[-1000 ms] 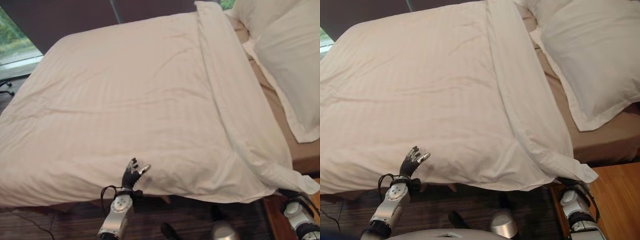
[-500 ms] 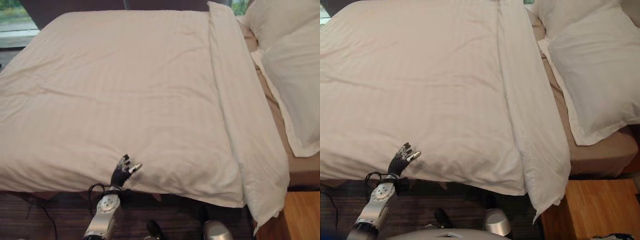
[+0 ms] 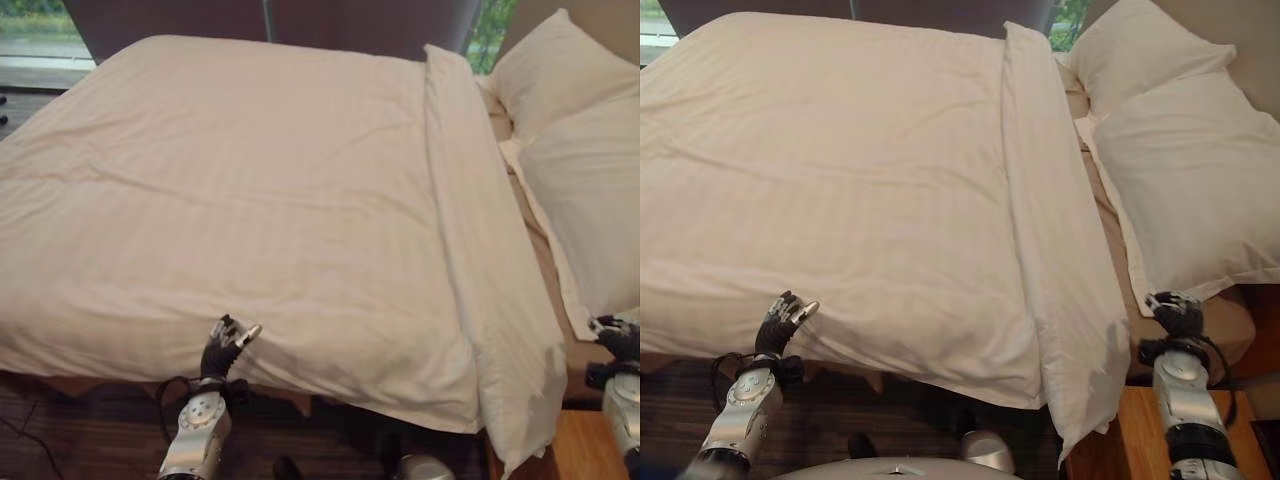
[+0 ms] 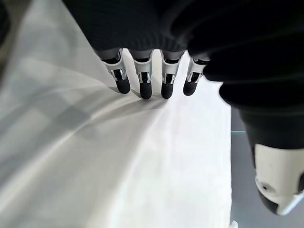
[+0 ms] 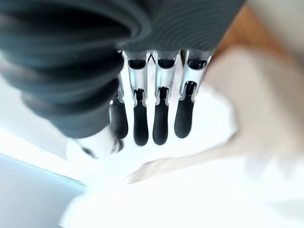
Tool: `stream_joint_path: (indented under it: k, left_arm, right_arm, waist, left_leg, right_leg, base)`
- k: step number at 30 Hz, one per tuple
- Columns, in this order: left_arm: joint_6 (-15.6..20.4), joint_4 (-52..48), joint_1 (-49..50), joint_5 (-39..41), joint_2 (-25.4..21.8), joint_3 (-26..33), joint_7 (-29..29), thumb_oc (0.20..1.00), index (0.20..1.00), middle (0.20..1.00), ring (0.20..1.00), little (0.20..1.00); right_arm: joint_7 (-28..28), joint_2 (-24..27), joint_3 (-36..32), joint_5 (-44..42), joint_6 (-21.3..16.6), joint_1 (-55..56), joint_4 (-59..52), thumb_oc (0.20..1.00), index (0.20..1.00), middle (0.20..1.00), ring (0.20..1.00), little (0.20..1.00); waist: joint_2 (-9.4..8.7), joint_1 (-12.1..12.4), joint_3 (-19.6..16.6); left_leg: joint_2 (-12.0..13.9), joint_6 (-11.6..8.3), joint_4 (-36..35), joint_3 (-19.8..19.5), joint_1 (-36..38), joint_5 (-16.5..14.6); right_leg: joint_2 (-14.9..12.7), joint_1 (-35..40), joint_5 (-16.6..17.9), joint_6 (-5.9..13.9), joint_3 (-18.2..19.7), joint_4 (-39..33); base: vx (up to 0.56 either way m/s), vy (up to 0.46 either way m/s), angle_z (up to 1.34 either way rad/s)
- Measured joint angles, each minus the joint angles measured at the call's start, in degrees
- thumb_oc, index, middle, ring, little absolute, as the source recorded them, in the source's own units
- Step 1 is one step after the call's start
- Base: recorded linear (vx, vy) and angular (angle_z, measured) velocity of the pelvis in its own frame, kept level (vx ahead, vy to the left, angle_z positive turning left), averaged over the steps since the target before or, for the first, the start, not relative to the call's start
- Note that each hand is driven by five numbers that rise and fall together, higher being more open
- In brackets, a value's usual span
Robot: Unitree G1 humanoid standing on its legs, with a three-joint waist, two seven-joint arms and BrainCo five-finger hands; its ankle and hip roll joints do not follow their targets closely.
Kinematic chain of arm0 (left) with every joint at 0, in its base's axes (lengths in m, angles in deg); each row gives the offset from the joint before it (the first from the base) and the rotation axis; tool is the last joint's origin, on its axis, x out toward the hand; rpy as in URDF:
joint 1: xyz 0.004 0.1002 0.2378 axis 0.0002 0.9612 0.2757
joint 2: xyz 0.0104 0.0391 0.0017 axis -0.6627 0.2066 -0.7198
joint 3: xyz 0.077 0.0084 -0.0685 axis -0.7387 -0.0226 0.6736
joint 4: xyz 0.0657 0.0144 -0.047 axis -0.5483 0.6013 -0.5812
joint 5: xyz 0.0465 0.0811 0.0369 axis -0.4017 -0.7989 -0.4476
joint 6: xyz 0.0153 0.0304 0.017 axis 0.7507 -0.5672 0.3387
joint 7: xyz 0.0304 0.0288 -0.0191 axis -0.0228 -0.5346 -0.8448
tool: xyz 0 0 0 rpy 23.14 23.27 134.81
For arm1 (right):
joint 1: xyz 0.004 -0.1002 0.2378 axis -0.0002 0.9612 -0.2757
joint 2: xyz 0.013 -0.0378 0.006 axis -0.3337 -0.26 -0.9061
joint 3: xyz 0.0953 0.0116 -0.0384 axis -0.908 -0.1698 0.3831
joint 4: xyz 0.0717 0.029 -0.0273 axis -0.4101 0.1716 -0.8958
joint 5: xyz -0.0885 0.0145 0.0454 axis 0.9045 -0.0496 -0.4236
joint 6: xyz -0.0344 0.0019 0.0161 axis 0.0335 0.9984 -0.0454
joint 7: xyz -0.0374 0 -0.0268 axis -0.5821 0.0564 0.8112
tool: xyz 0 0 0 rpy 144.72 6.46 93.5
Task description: Making the bed.
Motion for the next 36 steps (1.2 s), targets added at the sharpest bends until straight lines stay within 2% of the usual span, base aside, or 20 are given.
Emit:
stream_joint_path:
  k: [2, 3, 5, 6, 7, 8, 10, 14, 15, 18, 21, 23, 26, 27, 28, 29, 30, 32, 33, 36]
  left_arm:
    - [0.0, 0.0, -0.1, 0.0, -0.1, -0.4, -0.1, 1.000, 1.000, 1.000, 1.000, 1.000]
    - [-0.1, 0.0, -0.2, 0.0, -0.1, -1.4, -0.2, 1.000, 1.000, 1.000, 1.000, 1.000]
    - [0.1, -0.1, -0.5, 0.3, 0.2, -3.2, -0.4, 1.000, 1.000, 1.000, 1.000, 1.000]
    - [0.9, -0.2, -1.7, 0.6, 0.4, -5.6, -0.5, 1.000, 1.000, 1.000, 1.000, 1.000]
    - [1.4, -0.3, -2.2, 0.6, 0.5, -6.7, -0.4, 1.000, 1.000, 1.000, 1.000, 1.000]
    - [1.5, -0.3, -3.0, 0.6, 1.3, -8.0, -0.3, 1.000, 1.000, 1.000, 1.000, 1.000]
    - [2.0, -0.2, -2.7, 0.8, 2.6, -8.8, -0.3, 1.000, 1.000, 1.000, 1.000, 1.000]
    - [3.2, -0.1, -3.5, 2.8, 3.0, -8.7, -0.3, 1.000, 1.000, 1.000, 1.000, 1.000]
    - [3.3, 0.2, -3.8, 2.8, 3.0, -8.5, -0.4, 1.000, 1.000, 1.000, 1.000, 1.000]
    - [3.8, 2.2, -4.9, 2.8, 3.0, -7.6, -0.4, 1.000, 1.000, 1.000, 1.000, 1.000]
    - [3.7, 5.6, -6.8, 5.1, 3.1, -4.4, -0.7, 1.000, 1.000, 1.000, 1.000, 1.000]
    - [3.7, 6.2, -6.5, 6.6, 3.0, -2.9, -1.0, 1.000, 1.000, 1.000, 1.000, 1.000]
    - [4.0, 6.7, -5.7, 7.3, 2.7, -1.7, -1.8, 1.000, 1.000, 1.000, 1.000, 1.000]
    - [4.0, 6.7, -5.6, 7.3, 2.6, -1.7, -2.2, 1.000, 1.000, 1.000, 1.000, 1.000]
    - [4.3, 6.7, -6.6, 7.5, 2.4, -1.2, -3.3, 1.000, 1.000, 1.000, 1.000, 1.000]
    - [5.4, 7.5, -7.7, 9.2, 1.4, -0.9, -4.3, 1.000, 1.000, 1.000, 1.000, 1.000]
    - [5.5, 8.4, -7.7, 9.6, 1.3, -0.6, -4.9, 1.000, 1.000, 1.000, 1.000, 1.000]
    - [5.3, 9.2, -8.0, 9.6, 1.2, -0.7, -5.3, 1.000, 1.000, 1.000, 1.000, 1.000]
    - [5.2, 9.7, -9.1, 9.6, 0.9, -0.8, -5.3, 1.000, 1.000, 1.000, 1.000, 1.000]
    - [4.8, 10.8, -9.1, 9.6, 2.0, -0.7, -5.2, 1.000, 1.000, 1.000, 1.000, 1.000]
  right_arm:
    - [0.2, -1.0, 0.2, -4.1, -0.7, -1.6, -0.1, 0.200, 0.200, 0.200, 0.200, 0.200]
    - [0.7, -2.8, -0.1, -8.2, -2.5, -5.0, -1.9, 0.200, 0.200, 0.200, 0.200, 0.200]
    - [1.0, -4.2, -0.1, -13.1, -6.4, -10.1, -5.5, 0.200, 0.200, 0.200, 0.200, 0.200]
    - [1.8, -3.4, 0.2, -15.9, -9.8, -14.7, -6.3, 0.200, 0.200, 0.200, 0.200, 0.200]
    - [2.2, -2.7, 0.2, -17.0, -11.2, -17.1, -6.2, 0.200, 0.200, 0.200, 0.200, 0.200]
    - [2.9, -1.4, -0.1, -17.5, -12.5, -20.2, -5.5, 0.200, 0.200, 0.200, 0.200, 0.200]
    - [3.5, -0.7, -0.1, -19.6, -13.7, -22.5, -2.8, 0.200, 0.200, 0.200, 0.200, 0.200]
    - [5.1, -0.6, -0.2, -21.3, -14.5, -23.0, 3.4, 0.200, 0.200, 0.200, 0.200, 0.200]
    - [5.2, -0.9, -0.4, -21.5, -14.5, -23.0, 5.1, 0.200, 0.200, 0.200, 0.200, 0.200]
    - [3.0, -1.8, 0.0, -21.2, -16.3, -22.7, 5.7, 0.200, 0.200, 0.200, 0.200, 0.200]
    - [-0.1, -3.6, -0.5, -21.2, -16.5, -21.1, 6.3, 0.200, 0.200, 0.200, 0.200, 0.200]
    - [-1.2, -4.4, -0.9, -21.2, -16.5, -20.6, 7.4, 0.200, 0.200, 0.200, 0.200, 0.200]
    - [-2.4, -8.4, -3.4, -21.3, -16.3, -18.3, 10.2, 0.200, 0.200, 0.200, 0.200, 0.200]
    - [-2.4, -8.7, -3.5, -21.3, -16.3, -17.9, 10.7, 0.200, 0.200, 0.200, 0.200, 0.200]
    - [-2.5, -9.6, -4.3, -21.3, -16.3, -15.7, 12.1, 0.200, 0.200, 0.200, 0.200, 0.200]
    - [-2.3, -12.3, -8.2, -21.4, -15.1, -11.7, 18.0, 0.200, 0.200, 0.200, 0.200, 0.200]
    - [-1.7, -12.8, -10.4, -21.6, -13.1, -9.6, 21.6, 0.200, 0.200, 0.200, 0.200, 0.200]
    - [-0.5, -11.7, -12.9, -22.6, -9.9, -3.9, 28.3, 0.200, 0.200, 0.200, 0.200, 0.200]
    - [-0.1, -12.8, -13.7, -23.4, -7.5, 0.4, 33.6, 0.200, 0.200, 0.200, 0.200, 0.200]
    - [-0.2, -15.4, -16.1, -23.7, -3.7, 6.3, 41.8, 0.200, 0.200, 0.200, 0.200, 0.200]
  waist:
    - [0.62, 0.5, 0.0]
    - [1.89, -0.2, -0.1]
    - [5.95, -0.1, 0.5]
    - [8.36, -0.4, 1.5]
    - [9.98, -0.4, 2.4]
    - [12.48, -0.3, 4.2]
    - [15.31, -0.3, 5.8]
    - [18.96, -1.0, 9.8]
    - [20.21, -1.2, 11.0]
    - [21.70, -3.7, 12.9]
    - [20.38, -4.9, 12.9]
    - [19.56, -5.1, 12.7]
    - [15.72, -4.8, 12.2]
    - [15.00, -4.8, 12.1]
    - [12.05, -3.8, 12.2]
    - [6.96, -1.9, 11.7]
    - [5.85, -1.9, 11.1]
    - [6.56, -2.4, 9.9]
    - [5.34, -2.5, 9.9]
    - [2.66, -3.3, 8.4]
  left_leg:
    - [-0.1, 0.01, 0.0, -0.1, -0.1, 0.0]
    - [-0.2, 0.05, 0.0, -0.2, -0.5, 0.0]
    - [-0.6, 0.78, 0.0, -0.4, -2.5, 0.6]
    - [-0.9, 0.97, 0.0, -0.5, -4.7, 0.9]
    - [-1.2, 1.01, 0.0, -0.7, -5.9, 1.1]
    - [-1.6, 1.82, 0.0, -1.0, -7.1, 1.7]
    - [-1.9, 1.77, 0.0, -1.2, -7.9, 1.9]
    - [-2.1, 1.58, 0.0, -0.6, -9.3, 1.8]
    - [-2.4, 1.55, 0.0, 0.2, -10.3, 1.7]
    - [-2.8, 1.51, 0.0, 1.3, -10.3, 1.7]
    - [-2.6, 0.16, 0.0, 2.2, -9.0, 0.7]
    - [-2.4, 0.42, 0.0, 2.2, -8.1, 0.8]
    - [-1.7, 0.19, 0.5, 2.0, -6.4, 0.7]
    - [-1.6, 0.17, 0.5, 1.9, -6.4, 0.7]
    - [-1.3, -0.14, 3.3, -0.8, -7.3, 0.5]
    - [-1.1, -1.48, 7.7, -7.3, -8.1, -0.5]
    - [-1.0, -2.25, 7.0, -8.7, -6.5, -1.0]
    - [-0.8, -2.03, 1.5, -9.5, -3.1, -2.6]
    - [-1.9, -1.23, 0.3, -9.5, -2.4, -2.2]
    - [-3.6, -0.31, 0.0, -9.4, -0.4, -3.5]
  right_leg:
    - [-0.1, 0.1, 0.0, 0.04, 0.0, 0.0]
    - [-0.2, -0.3, 0.0, 0.06, 0.0, -0.1]
    - [-0.5, -2.3, 0.1, 0.32, 0.0, -0.1]
    - [-0.9, -4.4, 0.6, 0.72, 0.0, -0.1]
    - [-1.2, -5.4, 1.1, 0.72, -0.1, -0.1]
    - [-1.5, -6.2, 1.9, 0.59, -0.7, 0.2]
    - [-1.8, -7.0, 2.1, 0.83, -0.8, 0.0]
    - [-2.1, -9.1, 2.0, 0.85, 0.0, -0.1]
    - [-2.3, -10.5, 2.8, 0.70, 0.7, 0.0]
    - [-2.8, -11.0, 3.0, 1.30, 1.6, -0.1]
    - [-2.4, -10.6, 2.4, 1.41, 2.6, 0.0]
    - [-2.3, -9.5, 2.3, 1.24, 2.6, 0.0]
    - [-1.6, -8.6, 1.9, 0.94, 3.6, 0.2]
    - [-1.3, -8.7, 1.8, 0.85, 3.7, 0.3]
    - [-1.4, -8.3, 1.7, 0.25, 3.9, 0.3]
    - [-2.3, -7.3, 1.6, -0.44, 3.9, 0.3]
    - [-2.1, -6.0, 1.5, -0.39, 3.5, 0.3]
    - [-1.2, -5.6, 1.3, 0.07, 2.8, 0.3]
    - [-1.9, -5.1, 1.5, 0.67, 2.8, 0.3]
    - [-3.7, -3.0, 1.9, 1.67, 2.2, 0.2]
  base:
    - [0.02, -0.015, 0.02]
    - [-0.12, -0.035, 0.03]
    - [-0.20, -0.008, 0.06]
    - [-0.13, 0.010, 0.10]
    - [-0.14, 0.012, 0.19]
    - [-0.11, -0.001, 0.18]
    - [-0.08, -0.004, 0.09]
    - [-0.04, 0.023, -0.10]
    - [0.01, 0.034, -0.24]
    - [0.08, 0.015, -0.16]
    - [0.10, -0.006, -0.17]
    - [0.06, -0.074, -0.07]
    - [-0.03, -0.114, -0.14]
    - [-0.05, -0.089, -0.10]
    - [0.00, 0.000, 0.00]
    - [0.04, 0.075, 0.07]
    - [0.02, 0.125, 0.10]
    - [0.01, 0.160, 0.06]
    - [0.01, 0.178, 0.02]
    - [-0.01, 0.163, 0.02]
